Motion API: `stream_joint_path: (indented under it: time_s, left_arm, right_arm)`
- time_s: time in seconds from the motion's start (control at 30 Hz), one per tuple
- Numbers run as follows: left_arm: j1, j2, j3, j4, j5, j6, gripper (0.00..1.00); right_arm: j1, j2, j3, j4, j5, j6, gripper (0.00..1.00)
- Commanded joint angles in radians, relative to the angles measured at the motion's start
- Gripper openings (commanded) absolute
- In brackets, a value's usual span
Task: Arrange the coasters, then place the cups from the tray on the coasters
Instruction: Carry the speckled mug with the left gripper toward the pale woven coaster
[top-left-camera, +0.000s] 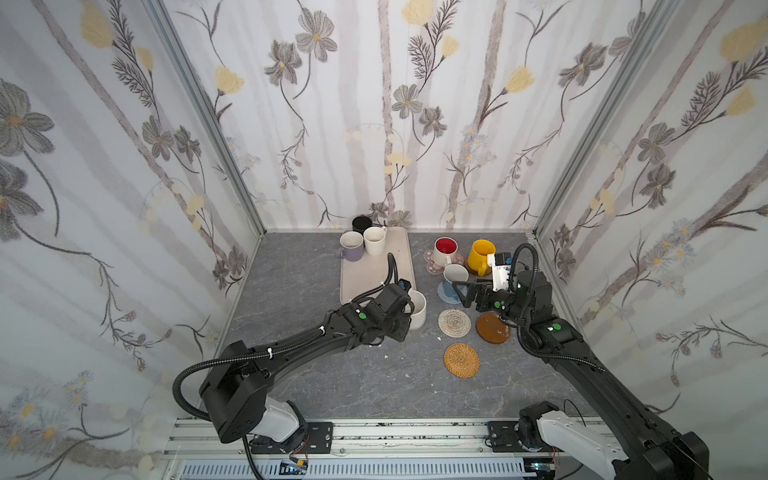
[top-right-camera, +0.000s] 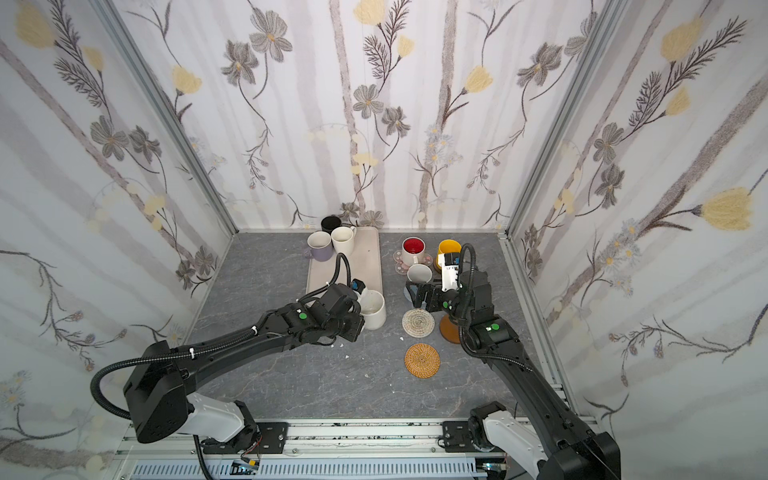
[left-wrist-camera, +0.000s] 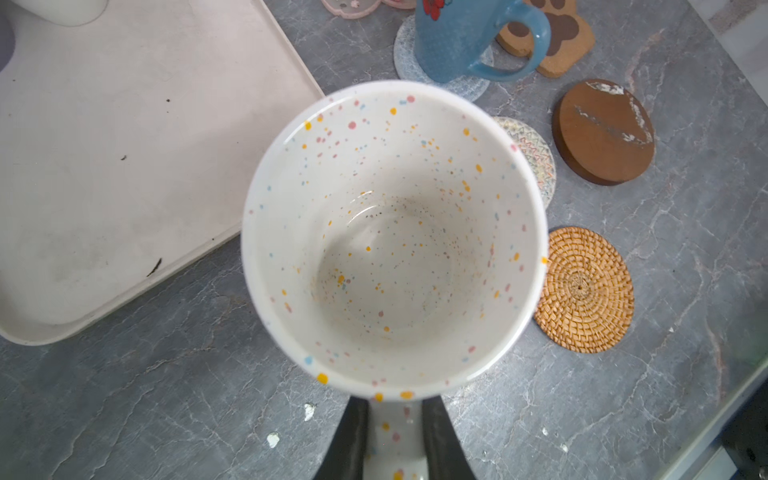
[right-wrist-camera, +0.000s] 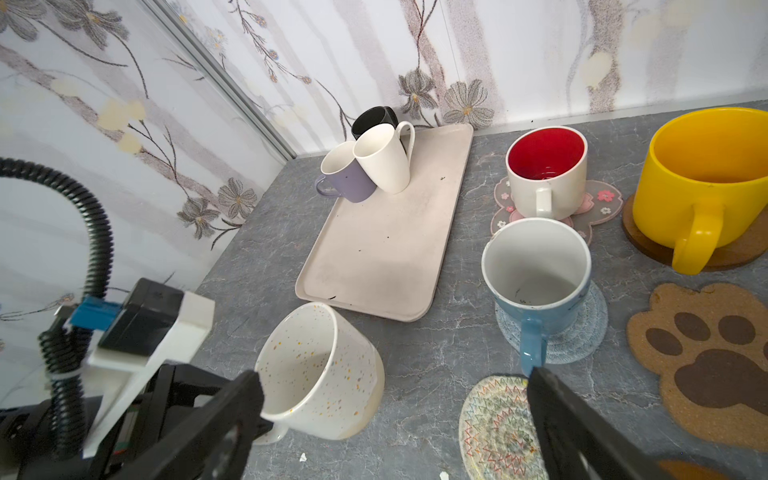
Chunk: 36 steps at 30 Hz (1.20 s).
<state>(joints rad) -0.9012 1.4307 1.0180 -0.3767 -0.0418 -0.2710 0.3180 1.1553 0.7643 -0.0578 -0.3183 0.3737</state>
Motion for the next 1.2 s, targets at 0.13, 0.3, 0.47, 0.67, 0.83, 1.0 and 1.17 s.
stream_joint_path:
  time_s: [0.13, 0.3, 0.47, 0.67, 0.83, 1.0, 1.17]
  left_arm:
    - [-0.052, -0.067, -0.059, 0.195, -0.043, -0.008, 0.00]
    - [-0.094, -0.039, -0.043, 0.209, -0.035, 0.036, 0.00]
    - [-0.123, 0.006, -0.018, 0.221, -0.022, 0.069, 0.00]
    - [-0.146, 0.082, 0.028, 0.247, -0.001, 0.090, 0.00]
    - [-0.148, 0.170, 0.094, 0.259, -0.015, 0.106, 0.00]
    - [-0.149, 0.257, 0.157, 0.272, -0.044, 0.128, 0.00]
    - [-0.148, 0.332, 0.217, 0.282, -0.041, 0.143, 0.00]
  right_arm:
    - [-0.029, 0.001, -0.032, 0.024, -0.026, 0.008, 1.00]
    - [-0.049, -0.012, -0.040, 0.031, -0.041, 0.014, 1.00]
    - [-0.069, -0.026, -0.054, 0.032, -0.060, 0.021, 1.00]
    - [-0.094, -0.051, -0.079, 0.038, -0.067, 0.027, 1.00]
    - [-0.109, -0.053, -0.086, 0.050, -0.077, 0.034, 1.00]
    - [-0.120, -0.060, -0.091, 0.057, -0.086, 0.037, 1.00]
    - [-0.130, -0.068, -0.102, 0.064, -0.093, 0.041, 1.00]
